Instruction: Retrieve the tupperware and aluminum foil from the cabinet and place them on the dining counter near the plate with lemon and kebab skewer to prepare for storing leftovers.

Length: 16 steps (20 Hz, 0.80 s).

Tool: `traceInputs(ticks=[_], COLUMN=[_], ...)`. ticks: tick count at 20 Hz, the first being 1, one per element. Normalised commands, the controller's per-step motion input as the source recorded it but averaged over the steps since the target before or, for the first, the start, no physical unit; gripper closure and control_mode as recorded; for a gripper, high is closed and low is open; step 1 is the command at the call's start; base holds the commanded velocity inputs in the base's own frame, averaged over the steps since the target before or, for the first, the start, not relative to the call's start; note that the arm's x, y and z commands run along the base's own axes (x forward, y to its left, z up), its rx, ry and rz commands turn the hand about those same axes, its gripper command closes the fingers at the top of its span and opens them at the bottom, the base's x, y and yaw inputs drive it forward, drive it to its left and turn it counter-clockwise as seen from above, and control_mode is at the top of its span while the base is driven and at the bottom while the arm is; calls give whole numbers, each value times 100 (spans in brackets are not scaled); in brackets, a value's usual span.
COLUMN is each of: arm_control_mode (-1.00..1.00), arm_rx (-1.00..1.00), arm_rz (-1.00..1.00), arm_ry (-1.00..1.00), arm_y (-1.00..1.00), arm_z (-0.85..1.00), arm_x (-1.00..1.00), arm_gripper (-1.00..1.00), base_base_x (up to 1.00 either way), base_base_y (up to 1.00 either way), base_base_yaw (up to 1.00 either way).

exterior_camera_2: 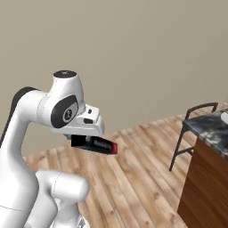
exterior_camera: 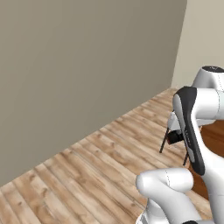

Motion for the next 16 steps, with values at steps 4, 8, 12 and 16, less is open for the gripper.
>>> traceInputs(ticks=[4,8,12,16], arm_control_mode=[100,100,100,100], arm_rx=[0,0,0,0], arm_rz=[0,0,0,0], arm_ry=[0,0,0,0], arm_y=[0,0,0,0], arm_z=[0,0,0,0], arm_x=[0,0,0,0], arm_gripper=[100,100,100,100], base_base_x=[100,100,100,91], base_base_y=[51,46,31,13], base_base_yaw=[-35,-37,-40,-45])
